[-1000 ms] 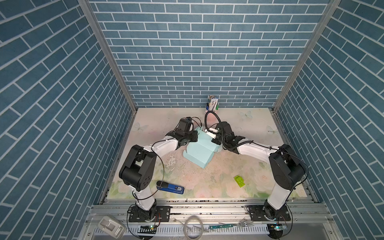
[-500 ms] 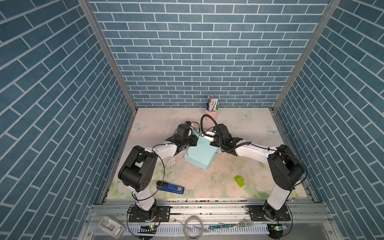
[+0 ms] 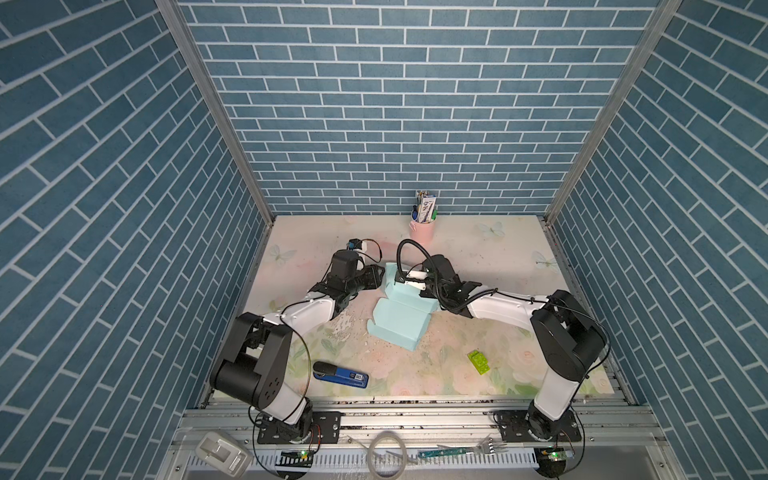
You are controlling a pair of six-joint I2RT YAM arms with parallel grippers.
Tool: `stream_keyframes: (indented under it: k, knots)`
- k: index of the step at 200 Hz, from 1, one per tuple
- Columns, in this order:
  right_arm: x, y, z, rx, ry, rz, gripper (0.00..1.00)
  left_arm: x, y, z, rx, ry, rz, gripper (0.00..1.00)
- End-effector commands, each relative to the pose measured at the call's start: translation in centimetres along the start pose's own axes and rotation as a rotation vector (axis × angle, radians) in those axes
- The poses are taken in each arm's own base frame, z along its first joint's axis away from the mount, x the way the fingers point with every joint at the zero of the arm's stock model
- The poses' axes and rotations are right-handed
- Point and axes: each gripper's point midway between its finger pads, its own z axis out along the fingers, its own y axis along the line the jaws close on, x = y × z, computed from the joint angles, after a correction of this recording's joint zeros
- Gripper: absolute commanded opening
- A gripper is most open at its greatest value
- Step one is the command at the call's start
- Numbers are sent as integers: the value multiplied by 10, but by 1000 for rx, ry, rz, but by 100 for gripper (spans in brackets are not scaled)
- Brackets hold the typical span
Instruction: Fold the paper box
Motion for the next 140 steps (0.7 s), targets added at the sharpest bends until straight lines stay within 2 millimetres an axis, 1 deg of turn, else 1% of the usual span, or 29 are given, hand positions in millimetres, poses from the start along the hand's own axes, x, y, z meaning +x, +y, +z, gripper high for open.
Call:
stream_keyframes:
  k: [1, 27, 49, 73, 99, 140]
  knots:
    - [-3, 2, 3, 20, -7, -52, 0, -2, 10, -2, -35, -12, 12, 48]
    - [-5, 2, 2, 28, -23, -57, 0, 2, 20, 0, -68, -6, 28, 49]
    - [-4, 3, 3, 30, -23, -75, 0, 9, 30, 7, -99, 18, 41, 49]
    - [-5, 1, 1, 49, -31, -83, 0, 15, 37, 13, -120, 36, 55, 49]
    - [-5, -2, -1, 61, -36, -98, 0, 15, 44, 15, -146, 30, 58, 50]
    - [-11, -7, -5, 83, -53, -113, 0, 17, 55, 26, -198, 59, 80, 52]
